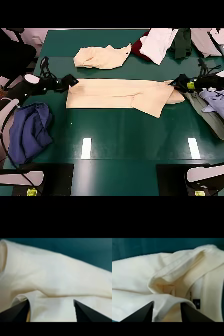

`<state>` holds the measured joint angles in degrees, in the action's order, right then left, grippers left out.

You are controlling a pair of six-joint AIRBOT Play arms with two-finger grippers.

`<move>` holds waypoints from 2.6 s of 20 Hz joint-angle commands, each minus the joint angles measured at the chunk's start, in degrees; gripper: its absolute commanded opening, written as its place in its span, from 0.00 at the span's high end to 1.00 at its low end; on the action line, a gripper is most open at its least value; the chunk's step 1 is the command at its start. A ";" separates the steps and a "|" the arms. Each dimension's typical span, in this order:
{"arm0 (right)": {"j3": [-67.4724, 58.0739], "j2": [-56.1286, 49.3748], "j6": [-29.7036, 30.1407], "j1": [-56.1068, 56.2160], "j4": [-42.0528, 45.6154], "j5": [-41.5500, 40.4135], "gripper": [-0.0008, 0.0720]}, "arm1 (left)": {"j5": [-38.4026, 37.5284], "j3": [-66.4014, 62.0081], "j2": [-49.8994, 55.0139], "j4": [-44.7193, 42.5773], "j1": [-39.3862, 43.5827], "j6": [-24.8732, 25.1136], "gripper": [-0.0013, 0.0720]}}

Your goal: Fold the shirts.

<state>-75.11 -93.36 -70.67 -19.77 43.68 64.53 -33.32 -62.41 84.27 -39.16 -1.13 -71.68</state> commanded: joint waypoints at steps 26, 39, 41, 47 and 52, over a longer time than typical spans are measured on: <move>2.82 -13.25 11.19 -1.68 -24.15 -0.28 0.52 | -15.39 -13.88 2.58 0.50 0.90 -0.66 0.20; 1.53 10.84 6.12 -1.07 4.98 9.94 0.96 | 6.10 -13.88 11.06 -1.97 31.45 -0.02 0.95; 1.51 13.07 6.03 -3.43 9.01 13.14 0.96 | 7.80 -13.88 13.66 0.11 34.56 -0.26 0.95; -1.77 16.76 6.84 -4.87 13.27 17.14 0.95 | 9.86 -21.00 22.25 4.39 42.51 -0.31 0.95; -14.47 17.62 2.29 6.36 13.03 19.61 0.95 | 6.97 -30.82 29.20 6.38 44.85 -0.76 0.95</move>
<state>-83.68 -76.34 -65.52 -18.90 55.96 82.89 -24.62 -88.51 109.91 -34.37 42.28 -72.10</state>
